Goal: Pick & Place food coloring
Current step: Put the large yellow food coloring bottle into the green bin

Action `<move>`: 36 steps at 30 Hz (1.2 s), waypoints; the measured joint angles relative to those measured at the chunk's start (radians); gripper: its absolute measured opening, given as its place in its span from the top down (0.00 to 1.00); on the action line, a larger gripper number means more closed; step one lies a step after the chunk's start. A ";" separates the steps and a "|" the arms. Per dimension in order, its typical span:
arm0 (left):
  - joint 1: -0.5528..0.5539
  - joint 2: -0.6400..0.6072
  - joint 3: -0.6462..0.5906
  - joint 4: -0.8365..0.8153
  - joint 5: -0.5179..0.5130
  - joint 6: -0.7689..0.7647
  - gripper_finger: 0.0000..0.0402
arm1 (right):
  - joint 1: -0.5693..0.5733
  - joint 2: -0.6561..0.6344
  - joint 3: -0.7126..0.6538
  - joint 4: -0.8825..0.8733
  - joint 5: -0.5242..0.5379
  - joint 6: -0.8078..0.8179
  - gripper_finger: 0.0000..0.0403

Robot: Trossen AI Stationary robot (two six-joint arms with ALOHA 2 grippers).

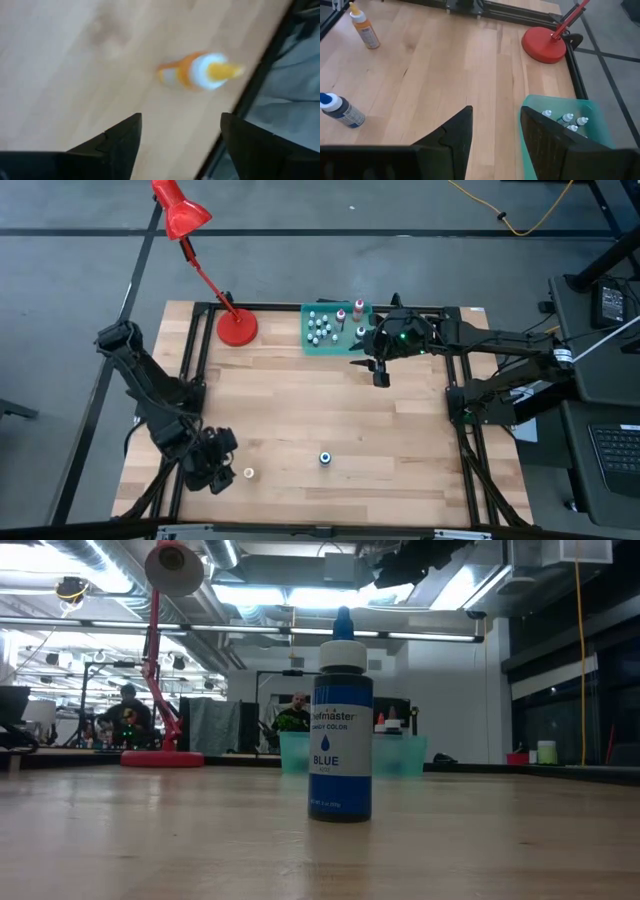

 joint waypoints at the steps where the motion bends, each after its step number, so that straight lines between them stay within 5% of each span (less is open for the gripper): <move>1: -0.015 0.000 -0.002 -0.018 -0.002 -0.017 0.33 | 0.000 0.000 0.000 0.000 0.000 0.000 0.58; 10: -0.116 0.104 -0.043 0.040 -0.156 -0.047 0.24 | 0.000 0.000 0.000 -0.001 0.002 0.033 0.58; 20: -0.120 0.262 -0.082 0.313 -0.283 0.000 0.19 | 0.000 0.000 0.000 -0.002 0.003 0.033 0.58; 36: -0.107 0.405 -0.082 0.376 -0.396 -0.007 0.22 | 0.000 0.000 0.000 -0.003 0.003 0.056 0.58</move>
